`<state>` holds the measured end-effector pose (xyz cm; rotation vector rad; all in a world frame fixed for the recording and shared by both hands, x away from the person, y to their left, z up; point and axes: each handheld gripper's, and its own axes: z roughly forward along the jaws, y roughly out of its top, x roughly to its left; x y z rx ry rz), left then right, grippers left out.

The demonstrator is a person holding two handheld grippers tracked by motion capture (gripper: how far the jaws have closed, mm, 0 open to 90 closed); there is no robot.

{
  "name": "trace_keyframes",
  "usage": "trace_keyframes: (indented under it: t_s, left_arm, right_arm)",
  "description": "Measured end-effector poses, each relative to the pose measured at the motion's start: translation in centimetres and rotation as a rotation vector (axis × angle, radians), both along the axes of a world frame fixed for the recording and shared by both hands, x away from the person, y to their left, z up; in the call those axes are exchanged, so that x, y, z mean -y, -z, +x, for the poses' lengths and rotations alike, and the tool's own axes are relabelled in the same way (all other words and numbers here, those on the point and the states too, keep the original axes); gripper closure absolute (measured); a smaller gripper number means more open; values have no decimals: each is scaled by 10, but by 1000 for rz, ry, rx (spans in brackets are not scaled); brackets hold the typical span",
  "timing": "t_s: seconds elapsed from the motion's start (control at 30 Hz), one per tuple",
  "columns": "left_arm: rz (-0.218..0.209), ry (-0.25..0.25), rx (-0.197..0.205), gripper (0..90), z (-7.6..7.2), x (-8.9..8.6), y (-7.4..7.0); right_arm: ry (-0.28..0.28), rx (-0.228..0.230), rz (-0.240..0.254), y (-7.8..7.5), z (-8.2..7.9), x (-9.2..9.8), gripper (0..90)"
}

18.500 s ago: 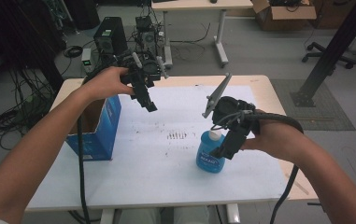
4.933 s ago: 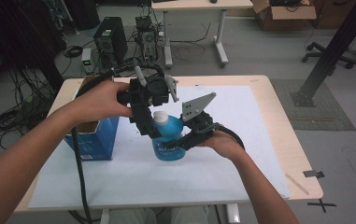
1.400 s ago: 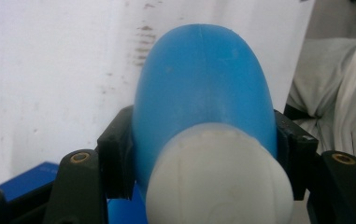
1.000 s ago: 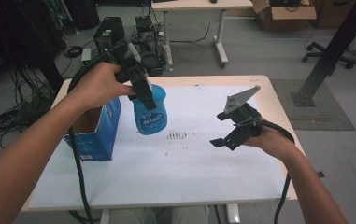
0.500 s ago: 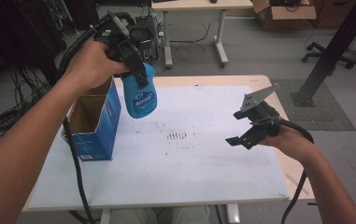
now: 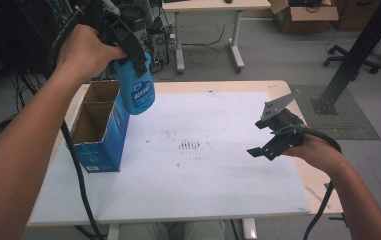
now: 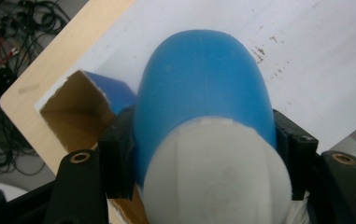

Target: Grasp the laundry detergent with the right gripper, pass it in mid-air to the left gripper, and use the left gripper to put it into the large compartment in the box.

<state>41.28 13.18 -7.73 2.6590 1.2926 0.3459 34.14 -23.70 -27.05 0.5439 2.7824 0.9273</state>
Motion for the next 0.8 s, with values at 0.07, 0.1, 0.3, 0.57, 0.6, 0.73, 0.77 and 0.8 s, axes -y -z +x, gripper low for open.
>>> trace_keyframes:
  t_s: [0.07,0.1,0.3,0.57,0.6,0.73,0.77,0.8]
  left_arm:
    - [-2,-17,-1,378,1,-2,-2]
    - [-10,-39,2,378,1,-5,-3]
    - [-21,-160,12,378,1,-23,-15]
    - [-46,-273,28,378,-2,-42,-23]
    - [-50,-301,32,378,-3,-48,-24]
    - [-52,-346,42,378,-5,-59,-25]
    - [-54,-359,44,378,-6,-62,-25]
    - [-59,-371,46,378,-6,-66,-26]
  right_arm:
    - [-2,0,-2,0,0,0,61]
    - [-3,0,-6,0,0,1,62]
    - [-4,4,-16,-2,0,5,63]
    - [-5,9,-19,-3,0,7,62]
    - [-8,10,-25,-2,0,6,62]
    - [-13,8,-31,0,0,5,62]
    - [-16,10,-31,0,0,4,62]
    - [-15,10,-31,1,0,5,62]
